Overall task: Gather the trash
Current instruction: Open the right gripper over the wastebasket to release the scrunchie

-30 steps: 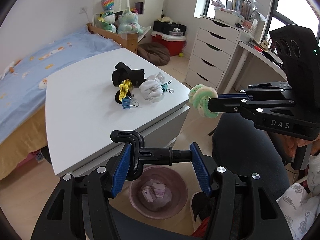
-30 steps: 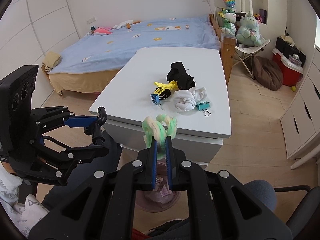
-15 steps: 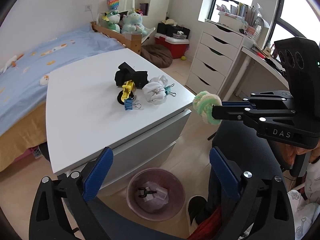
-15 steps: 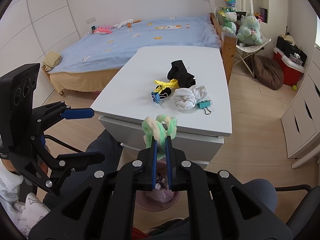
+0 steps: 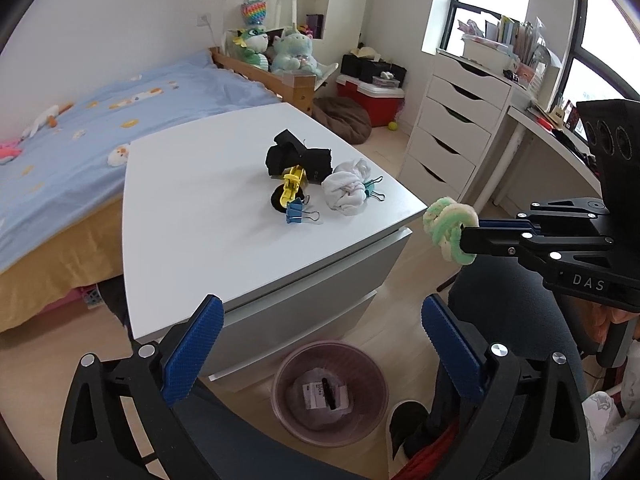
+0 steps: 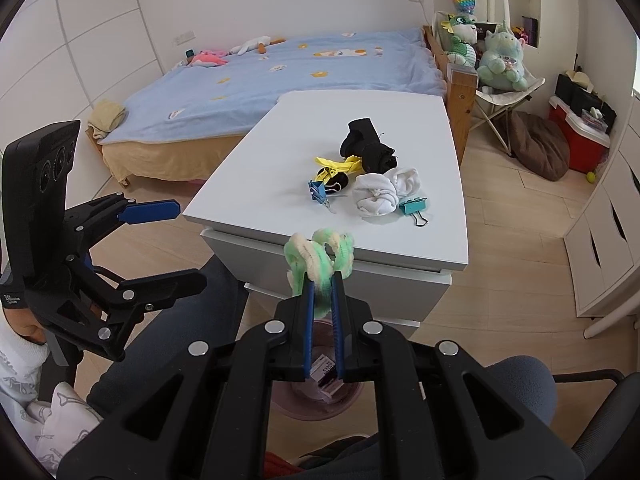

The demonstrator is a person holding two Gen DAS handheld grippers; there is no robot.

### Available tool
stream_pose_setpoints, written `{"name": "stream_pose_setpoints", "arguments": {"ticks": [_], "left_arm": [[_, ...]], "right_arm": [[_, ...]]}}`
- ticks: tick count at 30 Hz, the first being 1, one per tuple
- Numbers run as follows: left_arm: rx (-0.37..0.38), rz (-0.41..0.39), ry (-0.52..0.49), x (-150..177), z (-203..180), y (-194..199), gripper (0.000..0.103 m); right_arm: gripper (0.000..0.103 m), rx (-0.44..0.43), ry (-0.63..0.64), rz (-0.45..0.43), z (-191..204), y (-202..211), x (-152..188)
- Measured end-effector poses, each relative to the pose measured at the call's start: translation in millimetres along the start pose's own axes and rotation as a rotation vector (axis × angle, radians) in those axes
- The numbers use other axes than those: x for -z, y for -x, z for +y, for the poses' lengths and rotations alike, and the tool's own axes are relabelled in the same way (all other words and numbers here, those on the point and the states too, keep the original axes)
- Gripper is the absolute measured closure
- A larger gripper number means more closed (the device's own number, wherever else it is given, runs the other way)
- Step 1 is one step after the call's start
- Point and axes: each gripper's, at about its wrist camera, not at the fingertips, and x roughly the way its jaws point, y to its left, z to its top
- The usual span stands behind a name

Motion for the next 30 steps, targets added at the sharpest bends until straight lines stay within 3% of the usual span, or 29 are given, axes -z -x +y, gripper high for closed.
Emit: {"name": "stream_pose_setpoints", "arguments": {"ticks": [23, 26, 27, 28, 30], "left_arm": [[-0.073, -0.03, 0.095, 17, 37, 22, 0.008], [-0.071, -0.033, 0.096, 17, 38, 23, 0.008], [-0.071, -0.034, 0.096, 18, 38, 23, 0.008], [-0.071, -0.035, 0.096, 18, 38, 23, 0.008], [-0.071, -0.035, 0.095, 18, 38, 23, 0.008]], "right_arm": [[0.095, -0.095, 0.101, 0.072, 36, -13, 5], [0.091, -0.119, 0.112, 0.083, 40, -14, 6], [0.079, -0.119, 0.117, 0.087, 41, -15, 6], [0.054, -0.117, 0.119, 0.088, 41, -16, 6], [0.026, -0.117, 0.11, 0.081, 40, -16, 6]]}}
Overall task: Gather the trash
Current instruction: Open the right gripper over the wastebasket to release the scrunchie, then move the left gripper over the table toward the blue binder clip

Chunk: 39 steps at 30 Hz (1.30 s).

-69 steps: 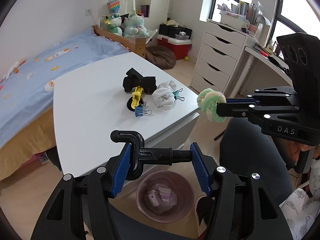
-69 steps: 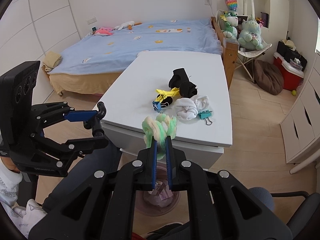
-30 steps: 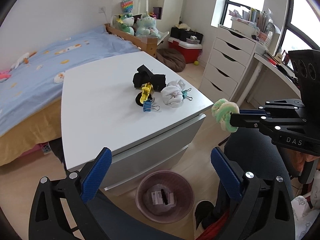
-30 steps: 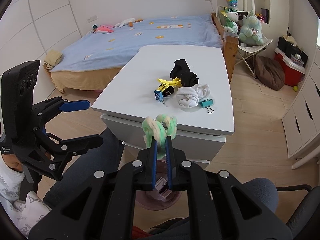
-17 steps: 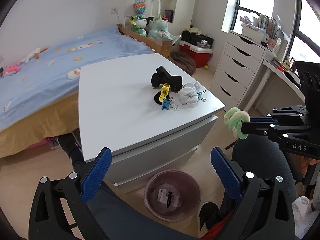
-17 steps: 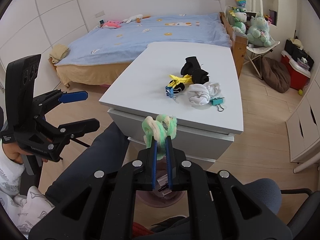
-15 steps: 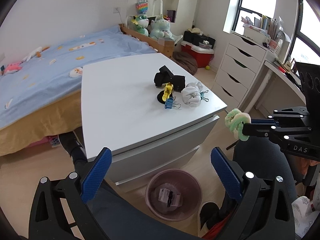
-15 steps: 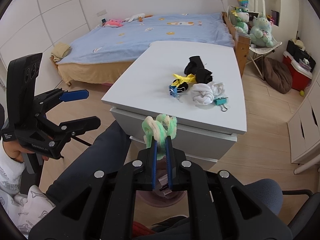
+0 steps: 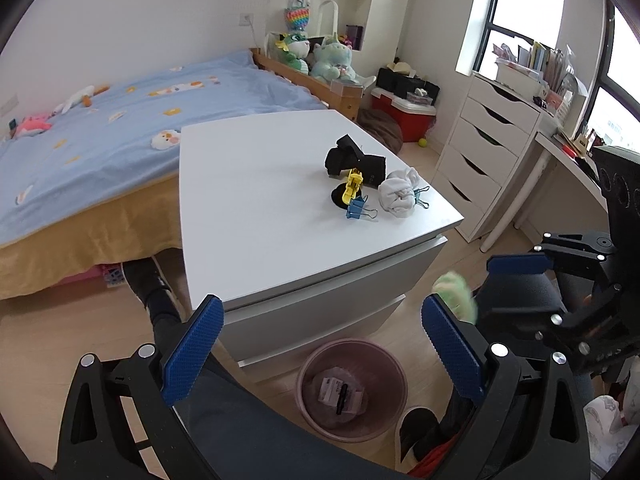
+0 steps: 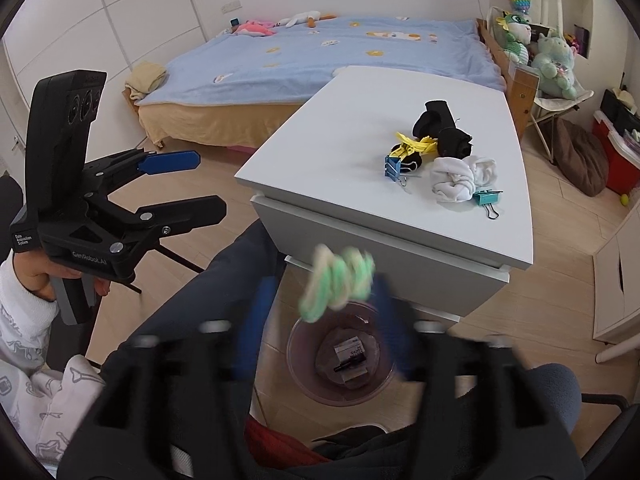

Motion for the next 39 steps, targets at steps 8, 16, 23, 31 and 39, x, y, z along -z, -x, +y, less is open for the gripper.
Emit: {"name": "stream_pose_setpoints", "arguments": {"ticks": [8, 16, 23, 31, 39], "left_arm": [[0.003, 0.008, -0.005, 0, -1, -1, 0.008], [0.01, 0.019, -0.019, -1, -7, -4, 0.008], [0.023, 0.016, -0.02, -6, -11, -8, 0.008], [0.031, 0.011, -0.043, -26, -19, -20, 0.008], [0.043, 0.021, -0.071, -47, -25, -37, 0.008]], "right_arm": [[0.007, 0.019, -0.012, -0.005, -5, -2, 2], [0.006, 0.032, -0.036, -0.013, -13, 1, 2], [0.006, 0.061, -0.058, -0.024, -23, 4, 0], [0.005, 0.118, -0.081, -0.045, -43, 9, -7], [0.005, 0.177, -0.097, -0.069, -68, 16, -24]]}}
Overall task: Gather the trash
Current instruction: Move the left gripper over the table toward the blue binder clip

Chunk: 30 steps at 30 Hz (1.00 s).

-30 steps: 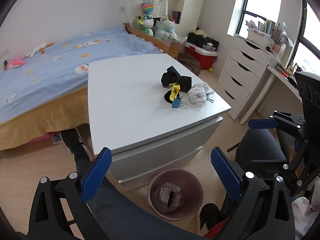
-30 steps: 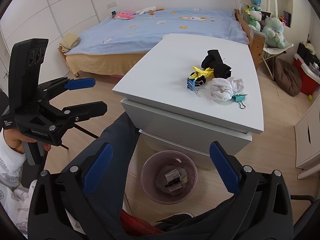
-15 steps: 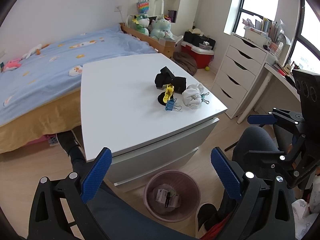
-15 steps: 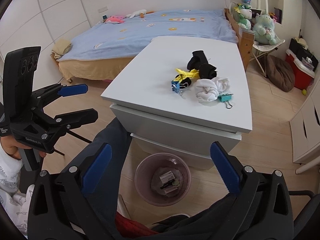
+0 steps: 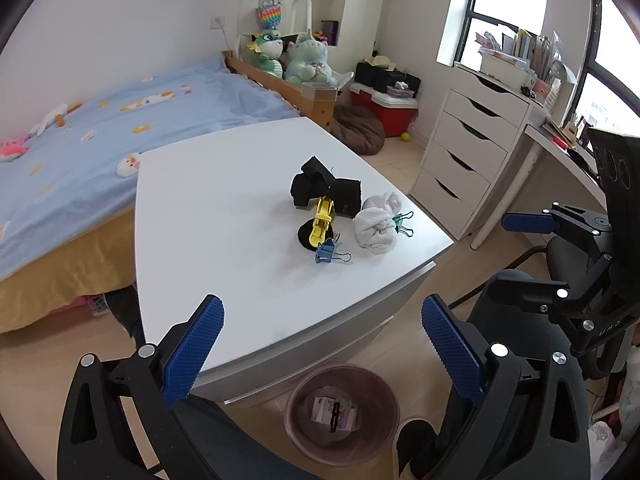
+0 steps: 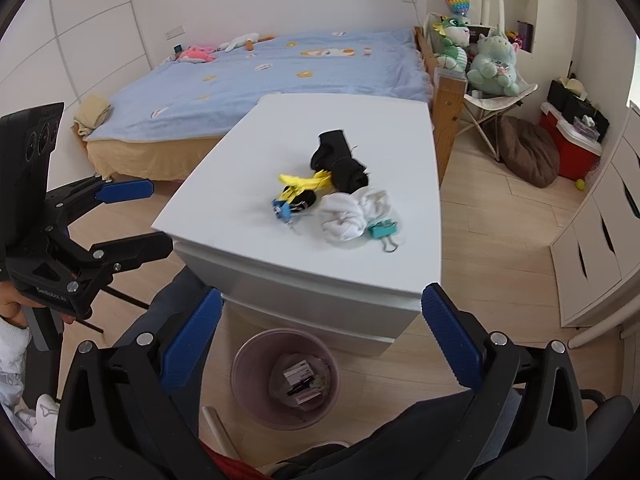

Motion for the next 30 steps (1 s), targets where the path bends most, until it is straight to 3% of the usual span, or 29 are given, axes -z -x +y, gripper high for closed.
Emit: {"name": "stream_pose_setpoints", "arguments": {"ticks": [7, 17, 30], "left_arm": [[0.01, 0.031, -0.027, -17, -1, -20, 0.008], [0.007, 0.088, -0.044, -34, -1, -61, 0.008], [0.028, 0.136, -0.058, -33, -4, -101, 0.008]], "right_arm": [[0.005, 0.032, -0.007, 0.003, -17, -6, -15], [0.005, 0.058, -0.042, 0.037, -37, -18, -12], [0.005, 0.06, -0.065, 0.048, -47, -22, -8]]}}
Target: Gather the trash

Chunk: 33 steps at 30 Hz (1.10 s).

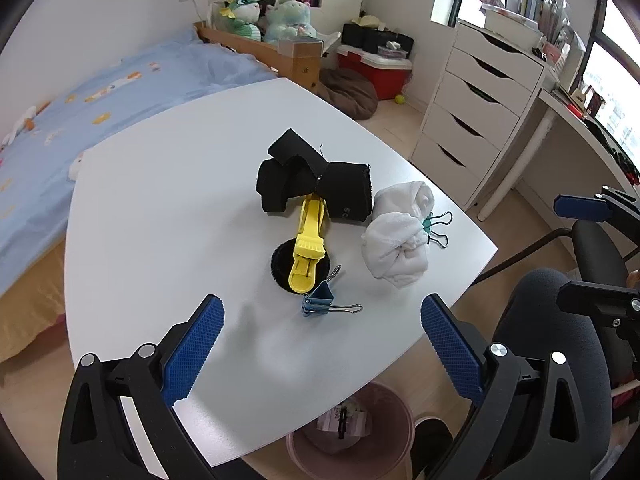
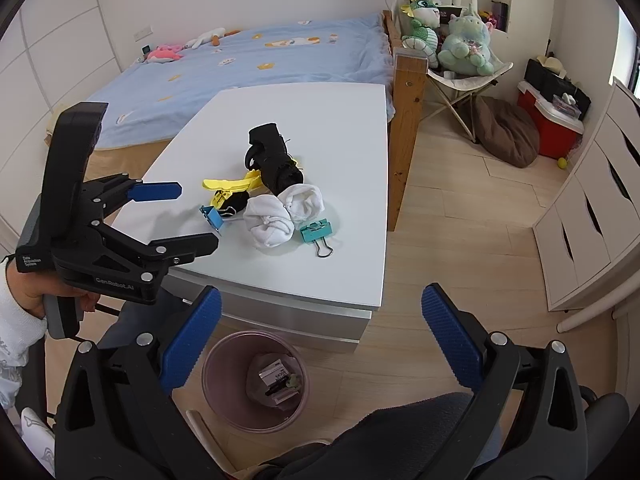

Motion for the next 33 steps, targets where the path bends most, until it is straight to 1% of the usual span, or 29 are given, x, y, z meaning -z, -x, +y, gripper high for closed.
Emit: {"name": "stream_pose_setpoints", "arguments": {"ticks": [2, 3, 4, 5, 7, 10, 14, 15, 16, 17, 26, 33], "left_arm": [[0.009, 0.003, -0.008, 1, -1, -3, 0.015], [0.015, 0.01, -0.011, 1, -2, -5, 0.021], [0.014, 0.015, -0.015, 0, -4, -7, 0.025], [0.013, 0.016, -0.019, 0, -4, -8, 0.027], [0.013, 0.019, -0.021, 1, -4, -10, 0.035], [0.011, 0.026, -0.025, 1, -5, -13, 0.045], [0.011, 0.021, -0.023, 2, -4, -13, 0.054], [0.012, 0.02, -0.023, 1, -4, -14, 0.059], [0.009, 0.02, -0.024, 2, -4, -13, 0.068], [0.009, 0.023, -0.027, 2, -5, -13, 0.069], [0.021, 0.016, -0.02, 2, -2, -5, 0.07], [0.024, -0.006, -0.012, 1, 1, 10, 0.07]], "right_arm": [[0.005, -0.002, -0.001, 0.002, 0, -1, 1], [0.005, -0.003, -0.002, 0.004, 0, -1, 2], [0.005, -0.004, -0.002, 0.005, 0, -2, 2], [0.005, -0.004, -0.003, 0.006, 0, -2, 2], [0.005, -0.006, -0.003, 0.007, 0, -2, 2], [0.005, -0.008, -0.003, 0.008, 0, -3, 2], [0.005, -0.01, -0.003, 0.009, 0, -3, 2], [0.005, -0.01, -0.003, 0.01, 1, -4, 2], [0.005, -0.009, -0.003, 0.01, 1, -3, 2], [0.005, -0.009, -0.003, 0.01, 1, -4, 2], [0.005, -0.011, 0.006, 0.008, 2, -6, 2], [0.005, -0.014, 0.057, 0.001, 5, -12, -9]]}}
